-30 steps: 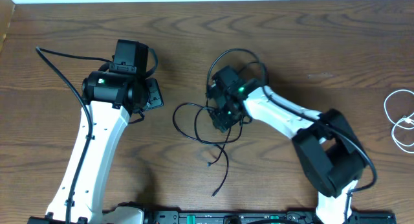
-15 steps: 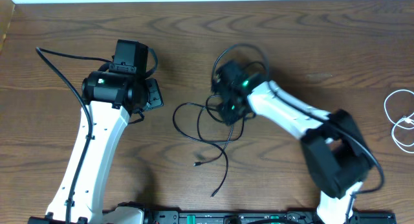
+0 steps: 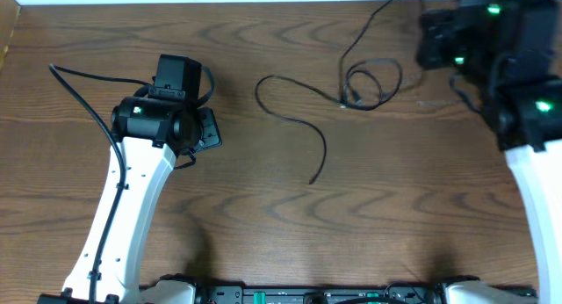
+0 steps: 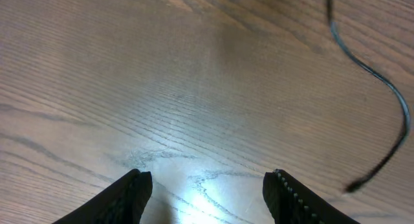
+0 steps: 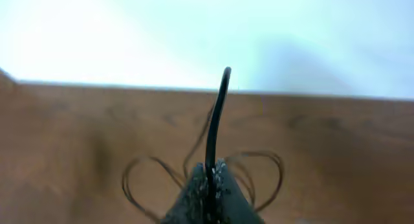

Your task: Untangle cables

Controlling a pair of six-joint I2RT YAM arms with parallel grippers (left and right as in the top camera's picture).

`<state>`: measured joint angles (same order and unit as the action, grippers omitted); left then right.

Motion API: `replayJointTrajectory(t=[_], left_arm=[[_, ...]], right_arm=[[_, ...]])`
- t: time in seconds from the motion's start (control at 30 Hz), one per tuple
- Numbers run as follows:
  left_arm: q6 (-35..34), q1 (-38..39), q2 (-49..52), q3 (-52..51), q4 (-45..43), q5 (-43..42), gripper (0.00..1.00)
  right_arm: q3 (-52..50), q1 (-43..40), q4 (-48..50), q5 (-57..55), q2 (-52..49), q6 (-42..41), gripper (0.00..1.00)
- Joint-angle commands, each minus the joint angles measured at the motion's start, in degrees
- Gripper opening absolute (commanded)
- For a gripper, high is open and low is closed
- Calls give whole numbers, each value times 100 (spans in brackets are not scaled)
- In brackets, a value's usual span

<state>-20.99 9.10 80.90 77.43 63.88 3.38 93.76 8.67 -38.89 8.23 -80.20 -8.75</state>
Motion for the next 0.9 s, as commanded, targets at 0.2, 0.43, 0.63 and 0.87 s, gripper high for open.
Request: replayJointTrajectory(t=[0.2,0.43,0.63,0.87], left_arm=[[-33,-20,44,-35,-11,11,61],[-33,-20,44,-35,-28,9,61],[-33,-20,46,-35,-28,9,61],[-33,-20,44,-35,-28,9,61]], right_arm=[[63,-531,1005,1064,590,-190,1],[63,-531,2621,2669,608,-260,1],[63,-538,2404,876,601,-221,1],[59,-750,809,-2804,579,175,1]])
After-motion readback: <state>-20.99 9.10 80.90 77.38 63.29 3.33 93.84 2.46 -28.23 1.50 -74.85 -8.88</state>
